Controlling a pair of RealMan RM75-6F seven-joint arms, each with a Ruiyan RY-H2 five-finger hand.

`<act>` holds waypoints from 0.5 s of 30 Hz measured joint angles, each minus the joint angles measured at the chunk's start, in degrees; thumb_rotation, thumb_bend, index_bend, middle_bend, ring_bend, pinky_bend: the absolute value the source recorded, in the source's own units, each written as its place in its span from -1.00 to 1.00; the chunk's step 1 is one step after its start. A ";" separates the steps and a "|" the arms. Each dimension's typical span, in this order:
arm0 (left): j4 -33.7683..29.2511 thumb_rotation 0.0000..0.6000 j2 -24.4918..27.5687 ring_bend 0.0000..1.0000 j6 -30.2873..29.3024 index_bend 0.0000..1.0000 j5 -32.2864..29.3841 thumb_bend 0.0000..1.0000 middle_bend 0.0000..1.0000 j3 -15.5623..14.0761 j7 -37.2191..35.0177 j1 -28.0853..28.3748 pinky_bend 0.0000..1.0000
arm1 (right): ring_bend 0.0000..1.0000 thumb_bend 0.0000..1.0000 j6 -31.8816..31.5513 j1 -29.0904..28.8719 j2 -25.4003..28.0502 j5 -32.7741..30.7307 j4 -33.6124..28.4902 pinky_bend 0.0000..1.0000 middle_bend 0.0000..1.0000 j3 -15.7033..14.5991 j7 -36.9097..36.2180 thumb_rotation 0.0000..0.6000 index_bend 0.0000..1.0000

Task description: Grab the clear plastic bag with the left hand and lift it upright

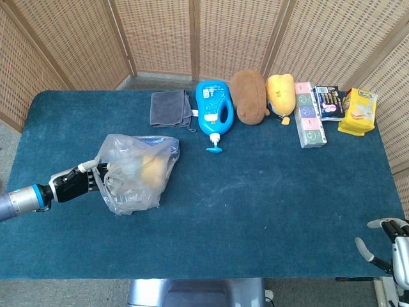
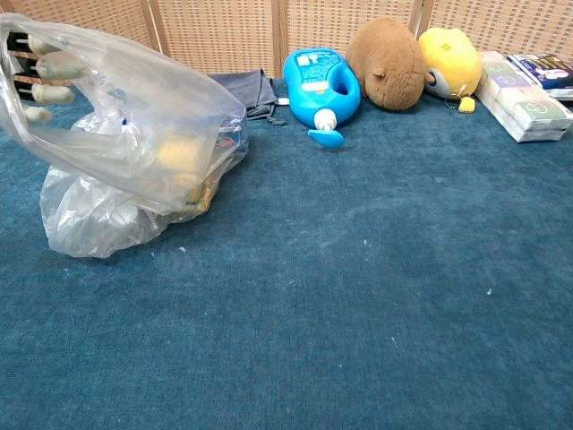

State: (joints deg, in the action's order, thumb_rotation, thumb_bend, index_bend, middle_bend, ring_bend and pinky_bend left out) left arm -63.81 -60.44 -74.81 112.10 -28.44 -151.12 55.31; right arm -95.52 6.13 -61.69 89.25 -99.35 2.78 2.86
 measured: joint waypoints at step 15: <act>2.55 -0.59 -1.72 -0.50 -1.70 -0.46 1.39 -0.38 -0.47 -2.77 -1.58 -0.47 -0.39 | -0.36 -0.35 -0.02 -0.09 0.01 0.30 -0.59 -0.56 -0.17 -0.06 0.64 -0.79 -0.15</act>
State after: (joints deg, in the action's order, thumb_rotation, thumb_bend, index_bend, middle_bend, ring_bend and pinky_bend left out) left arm -61.26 -62.16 -76.52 113.49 -31.21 -152.70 54.84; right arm -95.54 6.04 -61.68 89.55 -99.94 2.72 3.50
